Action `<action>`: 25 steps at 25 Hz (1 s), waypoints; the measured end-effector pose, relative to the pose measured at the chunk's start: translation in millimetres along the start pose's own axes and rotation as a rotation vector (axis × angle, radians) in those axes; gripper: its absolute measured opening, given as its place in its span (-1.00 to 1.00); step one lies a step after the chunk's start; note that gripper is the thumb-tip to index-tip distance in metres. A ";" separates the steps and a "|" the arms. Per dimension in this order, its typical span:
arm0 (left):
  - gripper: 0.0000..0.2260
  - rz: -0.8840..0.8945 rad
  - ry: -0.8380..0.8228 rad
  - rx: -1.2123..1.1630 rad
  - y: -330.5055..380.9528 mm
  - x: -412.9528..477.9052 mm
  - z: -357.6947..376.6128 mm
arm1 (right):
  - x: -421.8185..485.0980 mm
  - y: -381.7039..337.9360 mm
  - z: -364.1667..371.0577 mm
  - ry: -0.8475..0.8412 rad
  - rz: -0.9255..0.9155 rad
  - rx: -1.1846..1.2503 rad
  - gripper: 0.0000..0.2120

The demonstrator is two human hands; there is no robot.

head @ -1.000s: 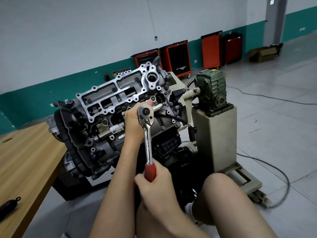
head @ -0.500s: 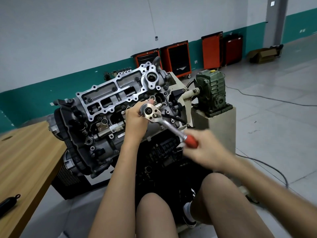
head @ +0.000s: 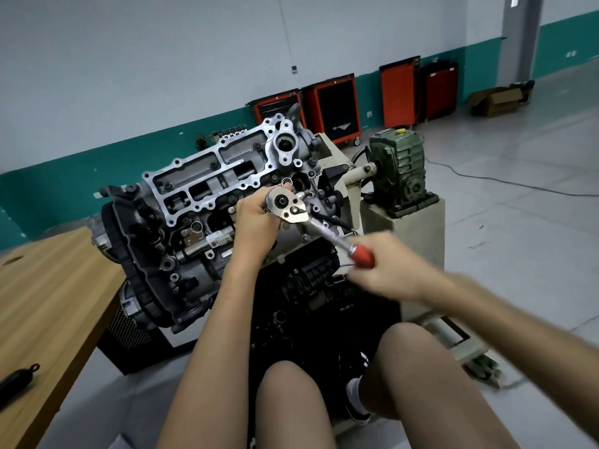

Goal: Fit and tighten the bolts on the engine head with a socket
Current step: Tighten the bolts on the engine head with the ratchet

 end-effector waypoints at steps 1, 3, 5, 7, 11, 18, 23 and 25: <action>-0.65 0.015 0.011 -0.001 1.5 0.3 -0.4 | 6.9 0.5 -24.1 -0.007 0.002 -0.133 -0.70; -0.63 0.041 0.023 -0.001 3.5 -0.1 -0.9 | 16.2 -2.7 -50.2 0.033 -0.014 -0.298 -0.71; -0.54 0.060 0.002 0.004 7.2 -2.5 0.7 | 8.4 -1.4 -37.1 0.090 -0.018 -0.238 -0.71; -0.51 0.062 0.021 0.011 9.4 -5.9 0.2 | -8.5 -6.4 9.3 0.162 -0.039 0.039 -0.72; -0.50 -0.002 0.059 -0.008 4.9 -5.5 -1.3 | -3.1 -35.3 108.5 0.271 -0.022 0.698 -0.80; -0.51 0.017 0.025 -0.009 2.8 -3.8 -0.8 | 0.2 -7.1 25.1 -0.042 -0.033 0.132 -0.66; -0.75 0.045 0.042 0.016 2.1 -1.0 -3.7 | 24.1 -8.2 -63.3 0.034 -0.043 -0.416 -0.72; -0.78 0.079 0.043 0.001 3.8 -2.6 -2.1 | 8.3 -1.5 -32.7 0.081 -0.041 -0.198 -0.73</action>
Point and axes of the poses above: each hand's wrist, its own x-axis towards the middle knuckle, its own z-axis out of the palm, y = z × x, the point moved 10 cm from there along x, towards the middle knuckle, and after that the axes turned 13 degrees about -y, right-handed, at the moved point
